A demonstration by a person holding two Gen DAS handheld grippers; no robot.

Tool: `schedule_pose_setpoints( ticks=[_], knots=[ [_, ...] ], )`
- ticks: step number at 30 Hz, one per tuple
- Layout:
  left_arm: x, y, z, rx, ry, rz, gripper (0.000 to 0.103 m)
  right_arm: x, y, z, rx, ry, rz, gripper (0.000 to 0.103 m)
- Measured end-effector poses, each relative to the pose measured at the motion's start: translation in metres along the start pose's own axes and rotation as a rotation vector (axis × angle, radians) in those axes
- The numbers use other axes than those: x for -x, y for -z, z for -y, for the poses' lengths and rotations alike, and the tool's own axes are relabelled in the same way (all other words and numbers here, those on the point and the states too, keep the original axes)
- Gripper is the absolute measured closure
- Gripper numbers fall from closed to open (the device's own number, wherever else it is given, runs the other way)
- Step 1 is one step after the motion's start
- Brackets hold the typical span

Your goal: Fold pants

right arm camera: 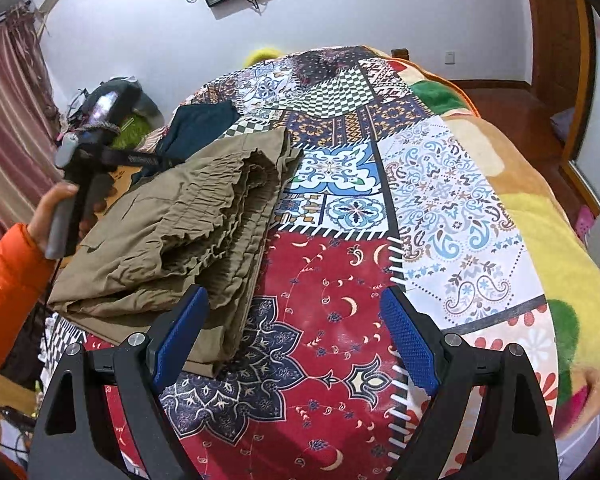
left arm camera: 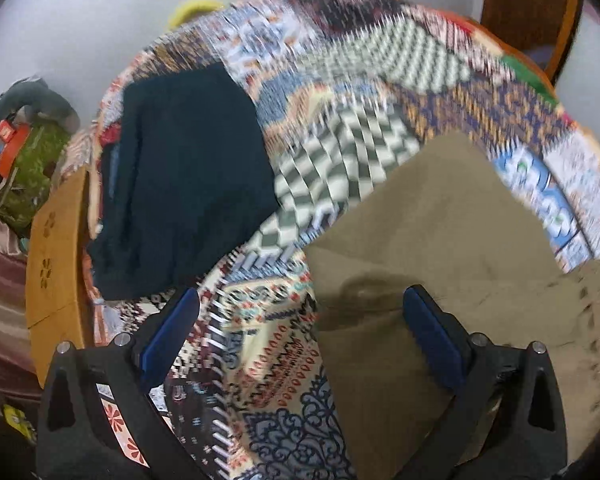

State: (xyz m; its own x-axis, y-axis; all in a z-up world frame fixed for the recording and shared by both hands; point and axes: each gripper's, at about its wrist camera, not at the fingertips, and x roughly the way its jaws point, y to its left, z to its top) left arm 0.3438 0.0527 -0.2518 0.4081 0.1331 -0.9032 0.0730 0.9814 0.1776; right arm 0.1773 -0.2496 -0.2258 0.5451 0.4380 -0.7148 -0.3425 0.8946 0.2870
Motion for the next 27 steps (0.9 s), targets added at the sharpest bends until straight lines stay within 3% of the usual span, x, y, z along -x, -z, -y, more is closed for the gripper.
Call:
schedule_pose_setpoints(
  ticks=[7, 17, 22, 27],
  knots=[
    [-0.003, 0.024, -0.004, -0.042, 0.015, 0.001, 0.0, 0.0, -0.001, -0.001, 0.004, 0.019, 0.003, 0.017],
    [0.041, 0.105, -0.049, 0.09, 0.055, 0.001, 0.0, 0.013, -0.004, -0.004, 0.049, 0.038, 0.035, 0.017],
    [0.068, 0.142, -0.053, 0.157, 0.055, 0.041, 0.0, 0.02, -0.011, -0.016, 0.044, -0.016, 0.08, 0.017],
    [0.091, 0.164, -0.034, 0.156, 0.075, 0.07, 0.0, 0.012, -0.011, -0.039, 0.092, -0.053, 0.072, 0.017]
  ],
)
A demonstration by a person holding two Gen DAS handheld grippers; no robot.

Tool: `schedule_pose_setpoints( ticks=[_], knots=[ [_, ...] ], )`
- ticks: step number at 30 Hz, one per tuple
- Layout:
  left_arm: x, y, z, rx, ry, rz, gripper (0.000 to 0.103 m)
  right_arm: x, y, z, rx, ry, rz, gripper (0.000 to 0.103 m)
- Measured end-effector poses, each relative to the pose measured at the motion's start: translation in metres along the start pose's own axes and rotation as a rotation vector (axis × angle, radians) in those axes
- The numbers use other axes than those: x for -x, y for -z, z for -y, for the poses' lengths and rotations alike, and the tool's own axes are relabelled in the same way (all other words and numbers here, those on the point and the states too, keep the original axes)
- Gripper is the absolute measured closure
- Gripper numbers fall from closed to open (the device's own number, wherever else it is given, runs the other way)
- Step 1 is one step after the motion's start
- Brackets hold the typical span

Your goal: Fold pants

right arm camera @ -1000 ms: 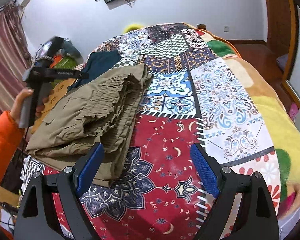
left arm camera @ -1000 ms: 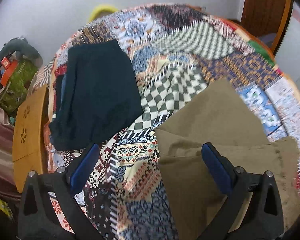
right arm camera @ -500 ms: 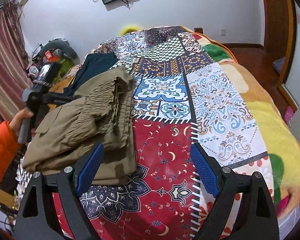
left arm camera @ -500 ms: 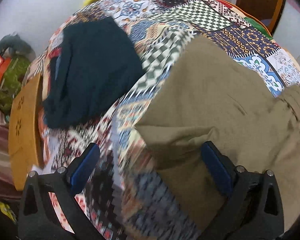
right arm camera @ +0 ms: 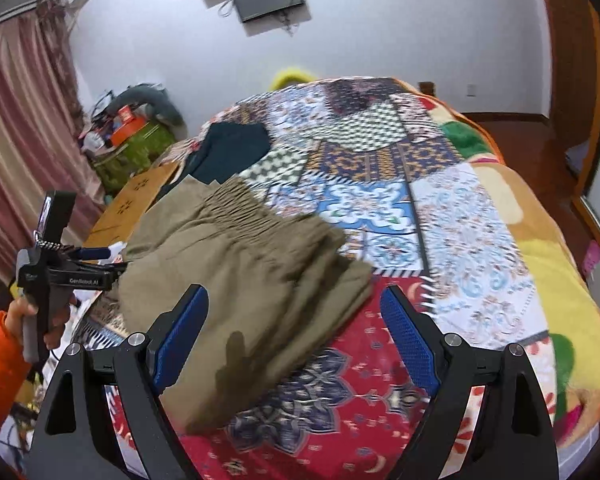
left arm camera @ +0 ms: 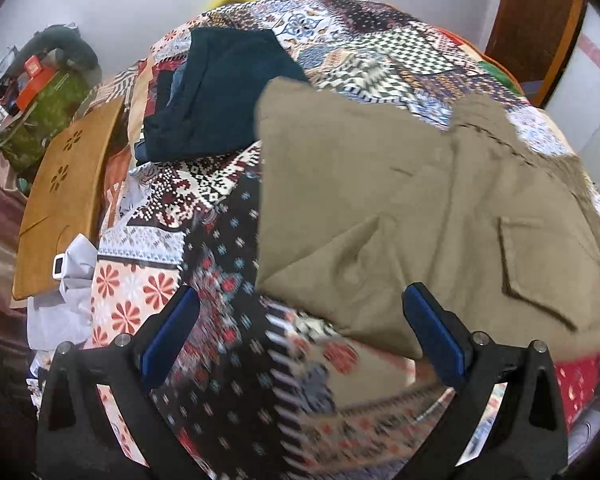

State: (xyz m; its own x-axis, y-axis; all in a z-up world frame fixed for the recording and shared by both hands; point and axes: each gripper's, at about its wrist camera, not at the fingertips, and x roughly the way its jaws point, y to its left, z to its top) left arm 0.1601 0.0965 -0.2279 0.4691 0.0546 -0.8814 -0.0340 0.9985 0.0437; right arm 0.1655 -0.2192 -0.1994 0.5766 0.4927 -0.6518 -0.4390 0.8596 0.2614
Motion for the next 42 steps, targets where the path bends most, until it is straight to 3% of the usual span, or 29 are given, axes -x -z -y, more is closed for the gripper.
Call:
schedule_pose_setpoints(
  ticks=[5, 7, 10, 13, 14, 16, 18, 20, 23, 28, 35, 39, 42],
  knots=[
    [0.008, 0.012, 0.019, -0.015, 0.15, -0.032, 0.0, -0.015, 0.007, -0.014, 0.061, 0.003, -0.024, 0.017],
    [0.012, 0.015, 0.028, -0.037, 0.166, -0.016, 0.0, -0.021, 0.01, -0.014, 0.074, 0.016, -0.029, 0.017],
    [0.023, 0.015, 0.033, -0.058, 0.099, 0.051, 0.0, -0.038, 0.015, -0.007, 0.07, 0.025, -0.083, 0.019],
    [0.026, 0.016, 0.027, -0.074, 0.01, 0.097, 0.0, -0.044, 0.021, -0.001, 0.054, -0.01, -0.108, 0.028],
    [0.025, 0.017, 0.022, -0.066, -0.007, 0.094, 0.0, -0.043, 0.023, 0.001, 0.052, -0.015, -0.106, 0.029],
    [0.021, 0.021, 0.008, -0.04, 0.034, 0.076, 0.0, -0.042, 0.024, 0.003, 0.054, -0.021, -0.104, 0.03],
    [0.019, 0.026, -0.006, -0.009, -0.004, 0.068, 0.0, -0.041, 0.025, 0.003, 0.052, -0.023, -0.106, 0.03],
    [0.021, 0.032, -0.018, 0.016, 0.01, 0.074, 0.0, -0.041, 0.026, 0.003, 0.053, -0.024, -0.11, 0.03],
    [0.019, 0.039, -0.029, 0.006, -0.105, 0.065, 0.0, -0.042, 0.027, 0.004, 0.053, -0.028, -0.112, 0.03],
    [0.029, 0.036, -0.046, 0.034, -0.123, 0.073, 0.005, -0.038, 0.024, 0.005, 0.046, -0.024, -0.111, 0.03],
    [0.053, -0.006, -0.034, 0.033, 0.01, 0.193, 0.005, -0.022, -0.003, 0.006, 0.052, -0.012, -0.038, 0.03],
    [0.041, -0.037, -0.015, 0.03, 0.128, 0.19, 0.005, -0.026, -0.023, 0.006, 0.072, -0.01, -0.005, 0.03],
    [0.024, -0.049, 0.0, -0.01, 0.137, 0.164, 0.018, -0.04, -0.034, 0.007, 0.072, -0.038, -0.013, 0.037]
  ],
)
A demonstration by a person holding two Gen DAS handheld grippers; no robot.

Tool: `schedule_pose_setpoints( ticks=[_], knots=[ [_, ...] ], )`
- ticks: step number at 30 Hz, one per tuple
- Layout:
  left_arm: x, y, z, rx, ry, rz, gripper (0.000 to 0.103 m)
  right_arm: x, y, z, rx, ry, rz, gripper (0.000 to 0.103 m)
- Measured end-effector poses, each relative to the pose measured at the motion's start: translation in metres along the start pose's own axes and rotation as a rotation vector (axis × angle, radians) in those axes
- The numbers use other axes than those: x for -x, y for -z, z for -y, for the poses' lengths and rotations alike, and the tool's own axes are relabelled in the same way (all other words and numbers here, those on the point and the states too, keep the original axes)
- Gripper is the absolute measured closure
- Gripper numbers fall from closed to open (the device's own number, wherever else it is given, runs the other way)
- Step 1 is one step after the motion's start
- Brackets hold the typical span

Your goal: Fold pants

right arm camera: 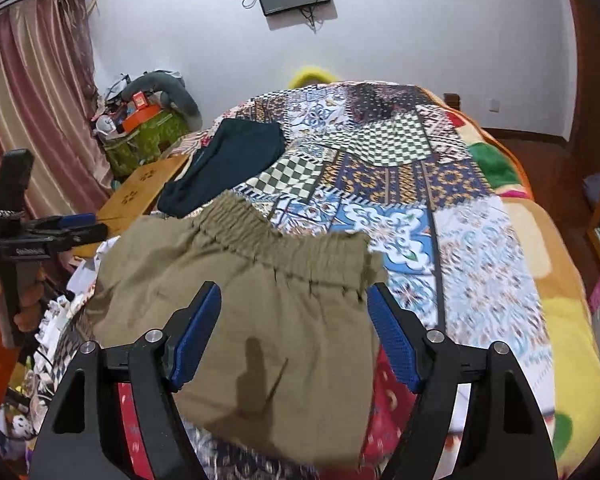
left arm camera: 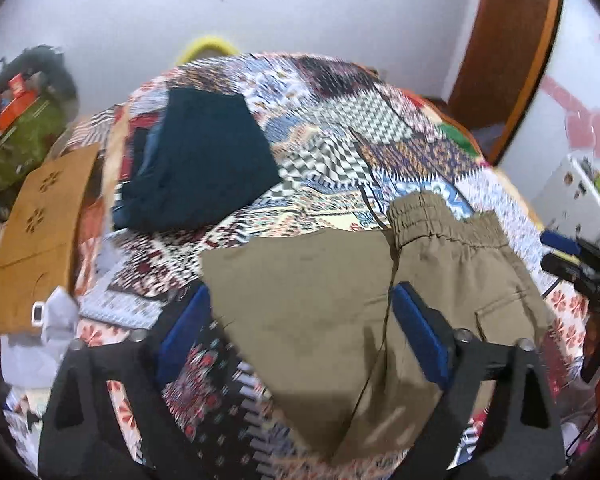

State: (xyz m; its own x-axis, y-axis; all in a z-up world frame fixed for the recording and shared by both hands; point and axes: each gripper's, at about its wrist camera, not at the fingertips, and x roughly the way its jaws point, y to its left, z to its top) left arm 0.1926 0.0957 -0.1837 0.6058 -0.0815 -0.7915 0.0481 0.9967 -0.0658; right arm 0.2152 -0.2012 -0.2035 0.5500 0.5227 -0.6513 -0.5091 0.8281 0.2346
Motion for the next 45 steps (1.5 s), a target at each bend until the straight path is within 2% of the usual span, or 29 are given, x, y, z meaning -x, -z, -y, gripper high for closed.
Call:
schedule_pose_setpoints(
  ticks=[1, 2, 3, 4, 6, 7, 8, 12, 16, 19, 21, 23, 25, 27, 29, 34, 39, 41, 43, 45],
  knots=[
    [-0.01, -0.001, 0.003, -0.007, 0.006, -0.022, 0.027, -0.007, -0.002, 0.002, -0.007, -0.014, -0.015, 0.039],
    [-0.02, -0.001, 0.004, -0.007, 0.015, -0.048, 0.032, -0.015, -0.003, 0.004, -0.018, -0.032, -0.035, 0.046],
    [-0.032, 0.0, 0.003, 0.001, 0.027, -0.083, 0.041, -0.023, -0.003, 0.006, -0.031, -0.053, -0.056, 0.054],
    [-0.044, 0.003, 0.0, 0.008, 0.024, -0.113, 0.046, -0.031, -0.002, 0.008, -0.042, -0.07, -0.08, 0.058],
    [-0.055, 0.009, -0.008, 0.02, 0.03, -0.129, 0.045, -0.048, 0.006, 0.013, -0.052, -0.084, -0.138, 0.067],
    [-0.053, 0.011, -0.013, 0.031, 0.045, -0.114, 0.045, -0.051, 0.01, 0.015, -0.053, -0.09, -0.15, 0.068],
    [-0.052, 0.012, -0.015, 0.035, 0.031, -0.112, 0.045, -0.052, 0.015, 0.018, -0.059, -0.093, -0.154, 0.071],
    [-0.046, 0.022, -0.034, 0.056, -0.024, -0.121, 0.044, -0.042, 0.025, 0.026, -0.076, -0.102, -0.157, 0.074],
    [-0.037, 0.035, -0.052, 0.09, -0.04, -0.129, 0.043, -0.029, 0.033, 0.029, -0.057, -0.045, -0.164, 0.074],
    [-0.028, 0.041, -0.057, 0.098, -0.06, -0.128, 0.042, -0.023, 0.036, 0.033, -0.037, -0.001, -0.177, 0.07],
    [-0.022, 0.044, -0.059, 0.112, -0.062, -0.133, 0.041, -0.021, 0.039, 0.037, -0.035, 0.04, -0.195, 0.059],
    [-0.017, 0.044, -0.061, 0.13, -0.041, -0.134, 0.041, -0.018, 0.04, 0.042, -0.043, 0.045, -0.203, 0.056],
    [-0.011, 0.044, -0.06, 0.149, 0.007, -0.123, 0.036, -0.013, 0.04, 0.044, -0.056, 0.046, -0.208, 0.051],
    [-0.008, 0.044, -0.056, 0.156, 0.04, -0.118, 0.033, -0.01, 0.04, 0.045, -0.069, 0.043, -0.205, 0.037],
    [-0.012, 0.044, -0.049, 0.145, 0.04, -0.134, 0.033, -0.008, 0.038, 0.044, -0.078, 0.036, -0.186, 0.03],
    [-0.032, 0.045, -0.043, 0.176, 0.065, -0.168, 0.033, -0.028, 0.037, 0.049, -0.109, 0.013, -0.215, 0.03],
    [-0.046, 0.036, -0.05, 0.239, 0.106, -0.178, 0.033, -0.052, 0.034, 0.063, -0.197, -0.079, -0.261, 0.03],
    [-0.052, 0.033, -0.05, 0.249, 0.118, -0.18, 0.038, -0.061, 0.032, 0.067, -0.221, -0.106, -0.271, 0.03],
    [-0.054, 0.03, -0.048, 0.249, 0.138, -0.177, 0.051, -0.066, 0.03, 0.068, -0.226, -0.121, -0.275, 0.035],
    [-0.054, 0.027, -0.044, 0.242, 0.147, -0.172, 0.059, -0.068, 0.029, 0.068, -0.229, -0.149, -0.275, 0.052]
  ],
)
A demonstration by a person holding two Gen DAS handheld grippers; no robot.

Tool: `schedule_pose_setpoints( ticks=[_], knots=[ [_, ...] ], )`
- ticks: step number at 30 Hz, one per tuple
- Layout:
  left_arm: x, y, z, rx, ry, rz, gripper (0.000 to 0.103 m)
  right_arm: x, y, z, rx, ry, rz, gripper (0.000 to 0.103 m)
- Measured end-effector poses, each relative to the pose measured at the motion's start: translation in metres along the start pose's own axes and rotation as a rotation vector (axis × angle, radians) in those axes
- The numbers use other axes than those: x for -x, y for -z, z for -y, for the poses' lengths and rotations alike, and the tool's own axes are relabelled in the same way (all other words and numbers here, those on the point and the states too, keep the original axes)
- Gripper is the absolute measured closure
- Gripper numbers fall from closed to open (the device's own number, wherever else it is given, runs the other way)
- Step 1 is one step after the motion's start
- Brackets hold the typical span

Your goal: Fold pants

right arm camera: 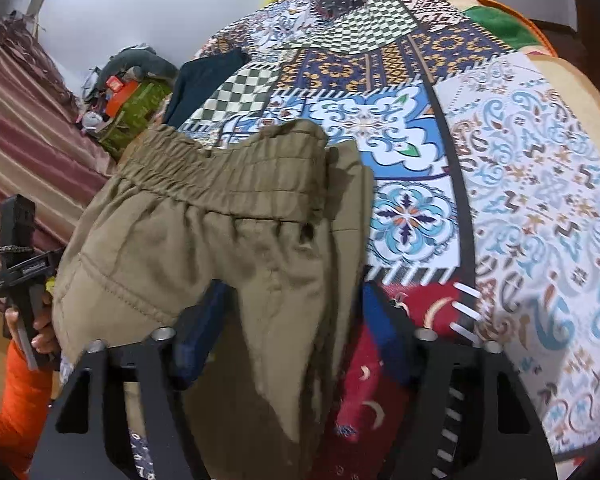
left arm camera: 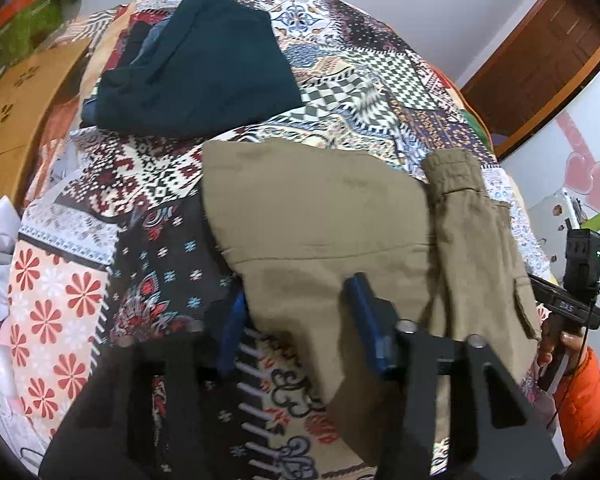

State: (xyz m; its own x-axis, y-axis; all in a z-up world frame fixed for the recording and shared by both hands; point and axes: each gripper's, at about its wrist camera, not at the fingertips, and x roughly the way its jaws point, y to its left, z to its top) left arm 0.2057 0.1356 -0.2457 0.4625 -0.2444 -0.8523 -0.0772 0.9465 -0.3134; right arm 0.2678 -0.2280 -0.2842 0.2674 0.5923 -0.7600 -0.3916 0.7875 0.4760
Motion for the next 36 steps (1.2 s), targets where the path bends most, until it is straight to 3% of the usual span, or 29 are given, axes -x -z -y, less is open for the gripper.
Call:
schedule_pose_setpoints(
  ticks=[2, 4, 6, 11, 22, 36],
  knots=[
    [0.001, -0.001, 0.005, -0.02, -0.014, 0.008, 0.065, 0.0, -0.001, -0.003, 0.007, 0.01, 0.001, 0.062],
    [0.002, -0.001, 0.009, -0.037, -0.035, 0.019, 0.08, 0.001, -0.002, -0.005, 0.02, 0.024, 0.004, 0.068],
    [0.004, -0.003, 0.011, -0.051, -0.054, 0.029, 0.089, 0.005, -0.002, -0.004, 0.031, 0.045, 0.017, 0.084],
    [0.013, -0.005, 0.011, -0.046, -0.059, 0.04, 0.096, 0.018, -0.004, -0.018, 0.11, 0.085, 0.066, 0.095],
    [0.062, -0.028, 0.026, -0.106, -0.106, 0.186, 0.098, 0.04, -0.039, -0.054, 0.226, 0.103, 0.161, 0.097],
    [0.108, -0.109, -0.002, -0.082, -0.148, 0.351, 0.098, 0.035, -0.124, -0.107, 0.352, 0.121, 0.279, 0.097]
  ],
)
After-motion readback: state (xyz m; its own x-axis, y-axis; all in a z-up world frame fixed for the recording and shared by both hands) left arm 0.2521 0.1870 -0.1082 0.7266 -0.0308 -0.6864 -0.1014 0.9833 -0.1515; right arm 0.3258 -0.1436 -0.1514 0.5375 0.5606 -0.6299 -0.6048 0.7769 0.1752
